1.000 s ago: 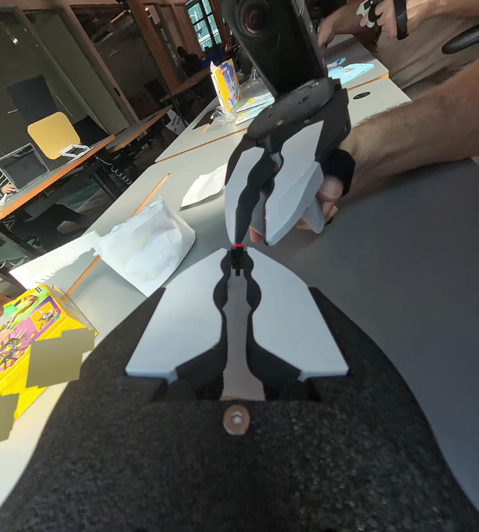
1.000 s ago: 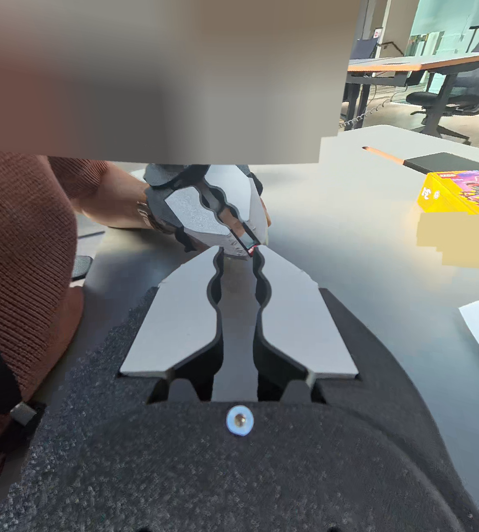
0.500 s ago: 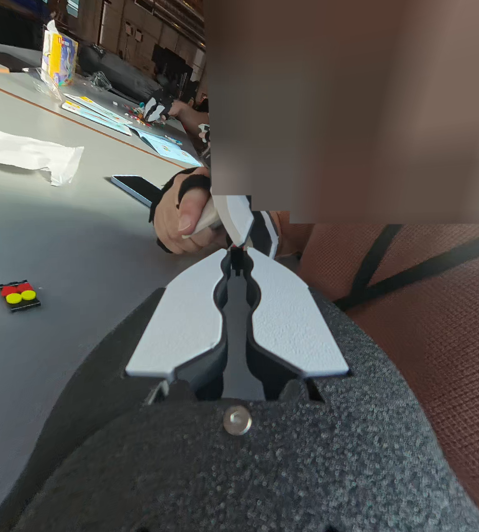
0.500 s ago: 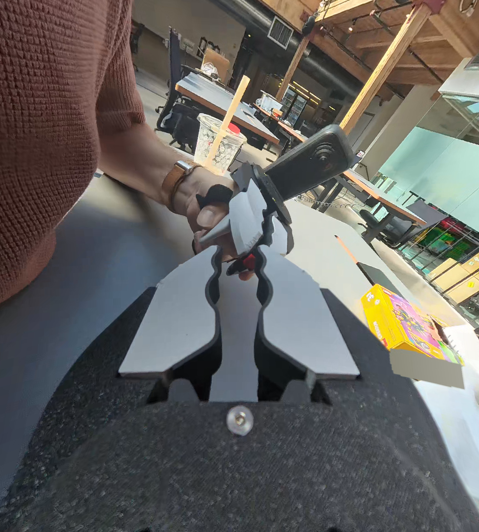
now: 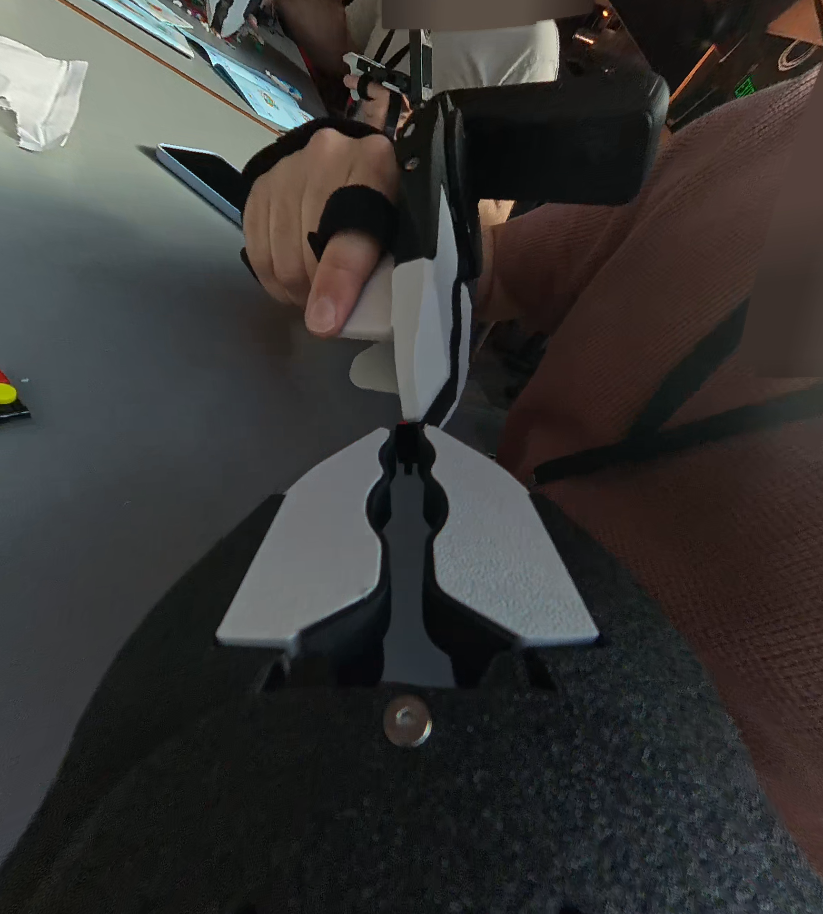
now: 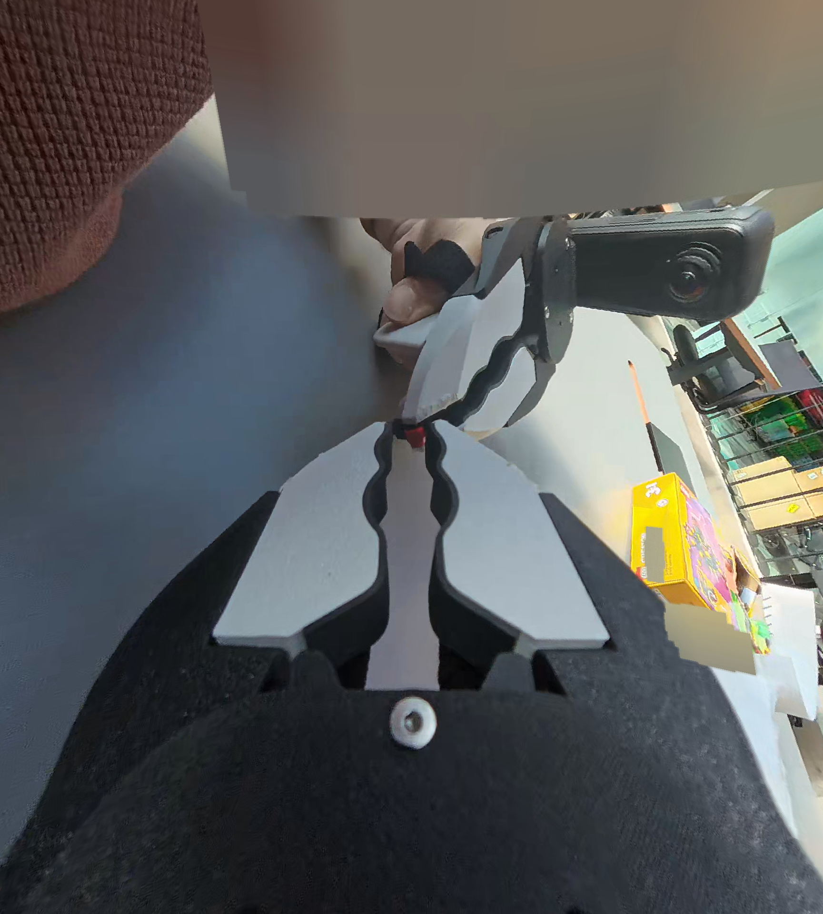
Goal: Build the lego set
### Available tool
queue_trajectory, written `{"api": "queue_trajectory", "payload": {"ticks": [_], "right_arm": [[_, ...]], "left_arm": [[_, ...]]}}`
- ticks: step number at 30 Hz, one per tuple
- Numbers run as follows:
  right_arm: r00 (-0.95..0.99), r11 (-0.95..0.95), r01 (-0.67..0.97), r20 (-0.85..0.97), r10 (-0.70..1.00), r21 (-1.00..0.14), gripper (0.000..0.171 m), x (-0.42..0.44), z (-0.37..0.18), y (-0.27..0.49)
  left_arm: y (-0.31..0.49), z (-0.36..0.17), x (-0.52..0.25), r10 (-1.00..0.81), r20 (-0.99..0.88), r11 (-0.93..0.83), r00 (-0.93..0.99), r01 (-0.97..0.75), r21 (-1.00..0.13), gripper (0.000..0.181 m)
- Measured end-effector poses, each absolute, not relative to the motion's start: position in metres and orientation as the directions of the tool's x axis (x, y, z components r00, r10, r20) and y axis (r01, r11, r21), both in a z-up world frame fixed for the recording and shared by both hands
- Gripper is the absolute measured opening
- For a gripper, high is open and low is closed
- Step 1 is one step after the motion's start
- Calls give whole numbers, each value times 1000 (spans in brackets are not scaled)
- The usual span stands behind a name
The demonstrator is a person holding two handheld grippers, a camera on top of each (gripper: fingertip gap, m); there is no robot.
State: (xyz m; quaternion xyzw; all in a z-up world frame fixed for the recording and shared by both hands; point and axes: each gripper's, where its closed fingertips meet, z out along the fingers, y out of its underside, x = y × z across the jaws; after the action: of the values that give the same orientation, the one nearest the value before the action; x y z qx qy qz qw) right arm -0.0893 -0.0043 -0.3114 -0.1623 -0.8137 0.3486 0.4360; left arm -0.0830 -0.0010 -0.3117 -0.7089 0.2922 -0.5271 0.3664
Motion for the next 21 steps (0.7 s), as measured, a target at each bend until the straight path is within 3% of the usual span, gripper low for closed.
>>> {"api": "queue_trajectory", "payload": {"ticks": [10, 21], "right_arm": [[-648, 749, -42, 589, 484, -662, 6, -90, -322, 0], [-722, 873, -79, 632, 283, -481, 1, -84, -342, 4]], "left_arm": [[1, -321, -83, -776, 550, -593, 308, -62, -802, 6], [4, -339, -79, -774, 482, -584, 410, -168, -794, 6]]}}
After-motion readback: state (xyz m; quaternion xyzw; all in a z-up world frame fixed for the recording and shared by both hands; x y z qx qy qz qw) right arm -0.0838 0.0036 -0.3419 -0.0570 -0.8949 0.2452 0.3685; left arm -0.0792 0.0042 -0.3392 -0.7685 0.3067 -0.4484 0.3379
